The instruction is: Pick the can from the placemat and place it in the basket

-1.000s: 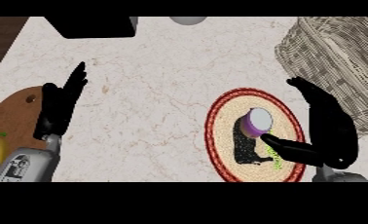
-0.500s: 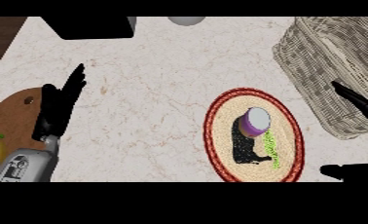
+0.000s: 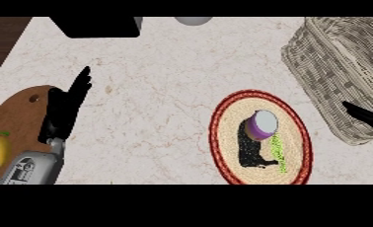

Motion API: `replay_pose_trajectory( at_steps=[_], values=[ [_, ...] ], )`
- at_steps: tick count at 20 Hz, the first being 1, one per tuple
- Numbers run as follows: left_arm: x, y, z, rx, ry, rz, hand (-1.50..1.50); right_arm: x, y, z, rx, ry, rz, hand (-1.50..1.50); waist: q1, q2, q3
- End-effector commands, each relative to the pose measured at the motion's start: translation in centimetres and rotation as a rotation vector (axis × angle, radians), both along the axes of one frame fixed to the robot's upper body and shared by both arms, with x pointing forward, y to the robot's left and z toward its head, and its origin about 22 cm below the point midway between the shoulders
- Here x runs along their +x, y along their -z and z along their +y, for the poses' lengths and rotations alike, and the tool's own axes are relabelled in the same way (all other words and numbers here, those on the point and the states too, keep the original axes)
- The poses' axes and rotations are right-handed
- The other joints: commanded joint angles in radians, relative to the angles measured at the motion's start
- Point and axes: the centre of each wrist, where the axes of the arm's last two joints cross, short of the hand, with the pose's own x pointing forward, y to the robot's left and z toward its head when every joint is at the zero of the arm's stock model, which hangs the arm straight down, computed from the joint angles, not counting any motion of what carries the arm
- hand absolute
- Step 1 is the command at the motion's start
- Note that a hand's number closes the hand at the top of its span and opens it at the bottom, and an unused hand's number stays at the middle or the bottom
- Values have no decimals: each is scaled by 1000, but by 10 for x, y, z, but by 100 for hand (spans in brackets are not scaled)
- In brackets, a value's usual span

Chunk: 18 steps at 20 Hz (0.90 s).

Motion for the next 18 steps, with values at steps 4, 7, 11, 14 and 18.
replay_pose_trajectory(
  at_steps=[4, 7, 11, 14, 18],
  values=[
    [-1, -7, -7, -5, 7, -12, 0, -3, -1, -14, 17, 60, 13, -150, 12, 2, 2],
    [11, -13, 3, 3, 8, 4, 0, -5, 5, 11, 39, 110, -24, -150, 11, 2, 1],
    [16, -7, -15, 3, 8, -13, 0, 3, 35, 0, 23, 163, -48, -150, 12, 3, 2],
    [12, -20, -9, 0, 12, -18, 0, 12, 48, 11, 32, 157, -50, -150, 16, 3, 2],
    [18, -22, 16, -28, 19, 3, 0, 32, 41, 16, 42, 148, -23, -150, 18, 4, 2]
  ],
)
